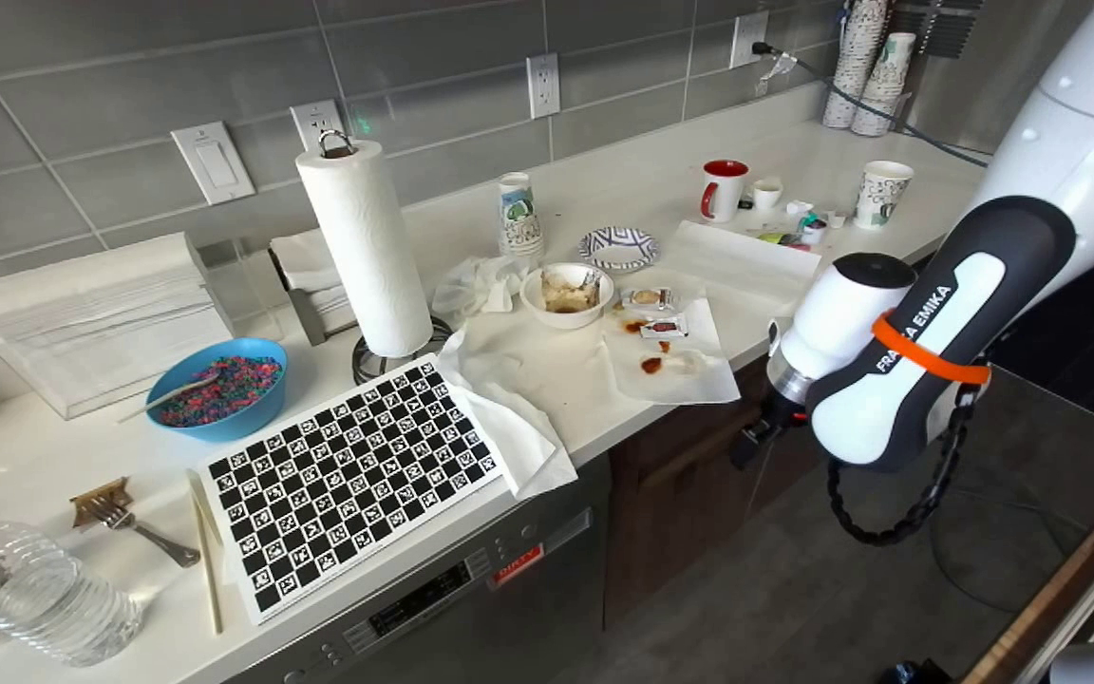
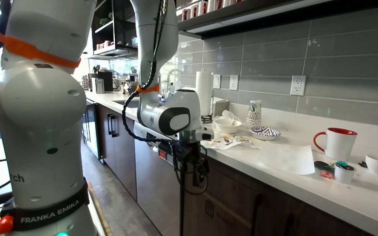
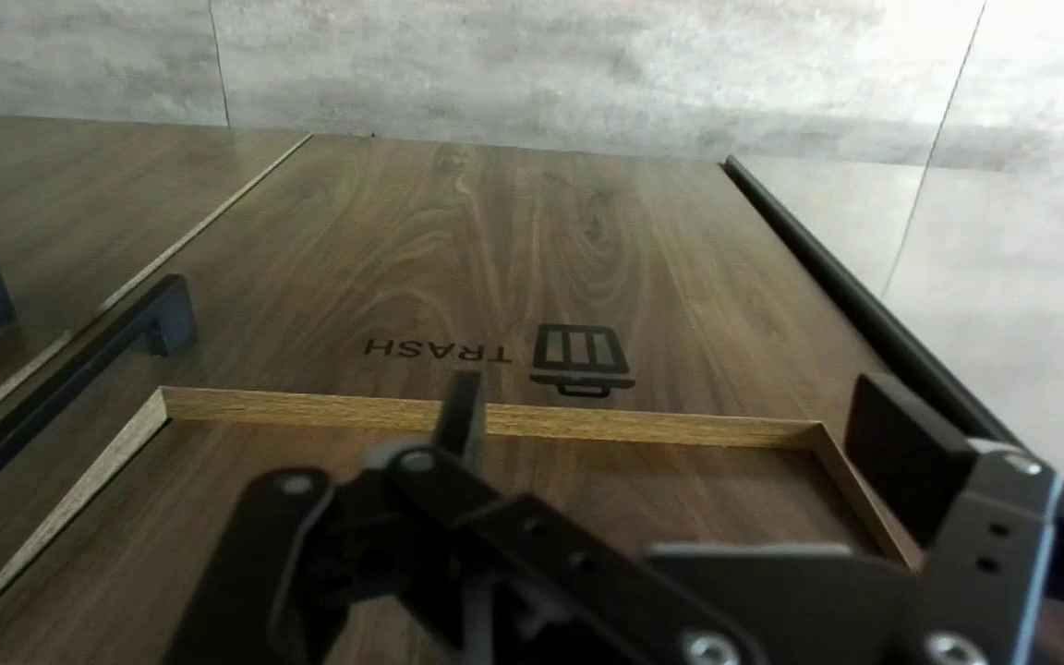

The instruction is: Put the tomato sachet inside the bin

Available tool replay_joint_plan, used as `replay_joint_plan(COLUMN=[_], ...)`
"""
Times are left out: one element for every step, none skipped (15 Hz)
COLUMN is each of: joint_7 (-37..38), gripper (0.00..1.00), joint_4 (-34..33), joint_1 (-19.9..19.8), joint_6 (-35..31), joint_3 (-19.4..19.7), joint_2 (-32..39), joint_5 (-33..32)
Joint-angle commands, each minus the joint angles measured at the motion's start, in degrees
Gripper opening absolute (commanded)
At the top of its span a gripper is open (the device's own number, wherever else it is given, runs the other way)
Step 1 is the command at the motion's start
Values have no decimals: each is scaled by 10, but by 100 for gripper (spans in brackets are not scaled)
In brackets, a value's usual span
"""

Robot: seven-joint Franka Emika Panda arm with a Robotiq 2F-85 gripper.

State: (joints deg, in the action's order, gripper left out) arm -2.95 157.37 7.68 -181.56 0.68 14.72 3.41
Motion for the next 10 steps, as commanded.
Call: replay_joint_plan(joint_7=[58,87,118,157,185,210,220,226,228,196], gripper=[100,100,100,100,100,100,100,100,100,100], joint_4=[17,32,-3,-1,4,21,25,2,-1,-3], joint_1=[52,65,65,60,45,29,15,6,-5,-13], joint_6=[97,114,148,171,199,218,235,252,263,230], joint_3=[50,70,76,77,62,43,23,5,-11,-14], joint_2=[-94,-123,-120,-142,-173,-210,-234,-237,-253,-214], joint_5=[-29,-61,-97,-140,-171,-193,-197,-192,-189,-165])
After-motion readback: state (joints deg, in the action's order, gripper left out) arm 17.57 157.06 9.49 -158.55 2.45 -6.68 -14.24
